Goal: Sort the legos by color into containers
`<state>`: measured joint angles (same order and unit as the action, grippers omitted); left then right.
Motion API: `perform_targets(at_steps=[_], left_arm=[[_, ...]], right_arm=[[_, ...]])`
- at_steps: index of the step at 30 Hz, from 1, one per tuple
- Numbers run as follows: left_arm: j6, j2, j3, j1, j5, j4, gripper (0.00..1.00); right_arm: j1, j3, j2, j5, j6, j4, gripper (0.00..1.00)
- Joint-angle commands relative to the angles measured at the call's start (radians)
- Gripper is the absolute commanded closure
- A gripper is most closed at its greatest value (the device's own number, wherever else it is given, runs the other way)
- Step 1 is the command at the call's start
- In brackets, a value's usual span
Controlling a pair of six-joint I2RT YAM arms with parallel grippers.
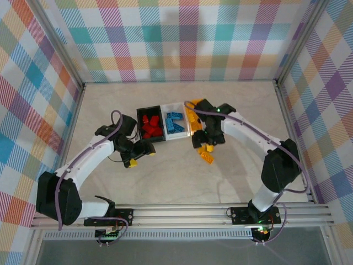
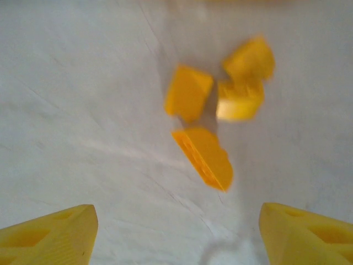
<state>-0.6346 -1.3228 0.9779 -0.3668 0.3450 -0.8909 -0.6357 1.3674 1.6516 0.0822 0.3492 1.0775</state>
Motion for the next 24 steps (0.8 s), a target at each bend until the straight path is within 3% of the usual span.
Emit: perform_targets(at_steps=[1,7,24], left_arm=[[0.016,-0.034,0.018,-0.024,0.035,0.027,0.13],[0.013,-0.062,0.048,-0.048,0.031,0.024,0.13],[0.003,0.004,0.013,-0.050,-0.009,-0.019,0.13]], right_arm=[[0.005,-0.134,-0.022,-0.013,-0.041,-0.036,0.22],[0.031,-0.211,0.030,-0.050,-0.083,-0.148,0.22],[0.039,-0.146,0.218,-0.054,-0.097,-0.250,0.31]])
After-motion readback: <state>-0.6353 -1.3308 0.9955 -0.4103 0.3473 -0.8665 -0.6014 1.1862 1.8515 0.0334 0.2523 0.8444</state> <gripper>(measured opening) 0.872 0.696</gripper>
